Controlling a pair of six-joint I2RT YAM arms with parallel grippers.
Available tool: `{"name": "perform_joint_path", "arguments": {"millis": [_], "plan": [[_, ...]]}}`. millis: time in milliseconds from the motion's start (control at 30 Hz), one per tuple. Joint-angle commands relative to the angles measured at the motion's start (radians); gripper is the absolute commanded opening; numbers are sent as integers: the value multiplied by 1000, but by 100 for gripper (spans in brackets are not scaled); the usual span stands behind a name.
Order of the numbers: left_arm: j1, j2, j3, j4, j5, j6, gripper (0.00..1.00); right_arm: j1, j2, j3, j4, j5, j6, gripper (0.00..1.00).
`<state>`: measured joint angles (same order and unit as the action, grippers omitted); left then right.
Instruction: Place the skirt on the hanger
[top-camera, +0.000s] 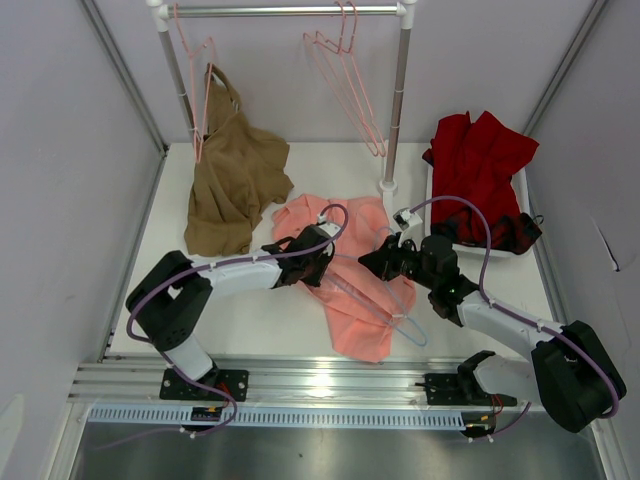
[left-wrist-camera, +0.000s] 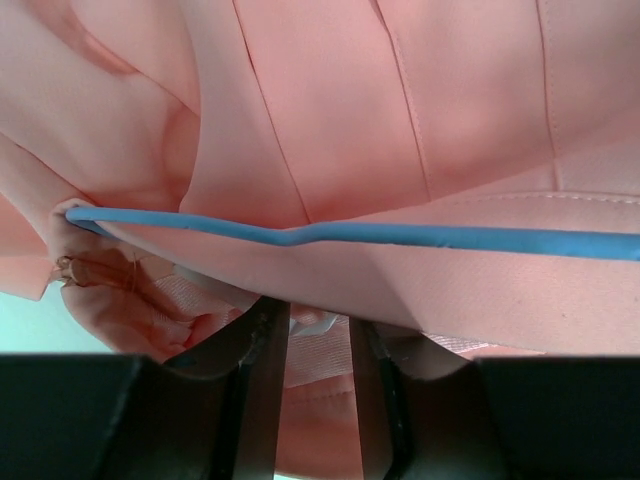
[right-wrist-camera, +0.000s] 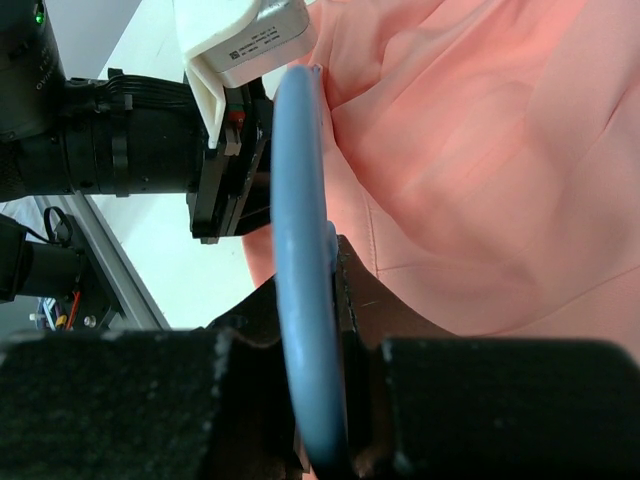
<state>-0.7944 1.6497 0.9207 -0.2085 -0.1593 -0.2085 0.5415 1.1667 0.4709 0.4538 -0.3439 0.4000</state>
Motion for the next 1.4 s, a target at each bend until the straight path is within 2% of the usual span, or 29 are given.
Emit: {"name": "perform_joint_path", "arguments": {"millis": [0, 67, 300, 500, 900, 1367], "plan": [[-6, 1, 30, 41, -40, 8, 31, 2, -16, 5, 22, 45, -9, 0], [-6, -1, 27, 40, -49, 8, 29, 2, -22, 6, 17, 46, -10, 0], [-3, -14, 35, 24, -74, 11, 8, 2, -29, 17, 10, 45, -13, 0], [50, -47, 32, 5, -60, -28, 1, 2, -42, 26, -10, 46, -13, 0], [271, -71, 62, 0, 104, -132, 0, 2, -68, 31, -7, 20, 13, 0], [279, -100, 56, 41, 152, -169, 0, 84, -110, 15, -47, 69, -12, 0]]}}
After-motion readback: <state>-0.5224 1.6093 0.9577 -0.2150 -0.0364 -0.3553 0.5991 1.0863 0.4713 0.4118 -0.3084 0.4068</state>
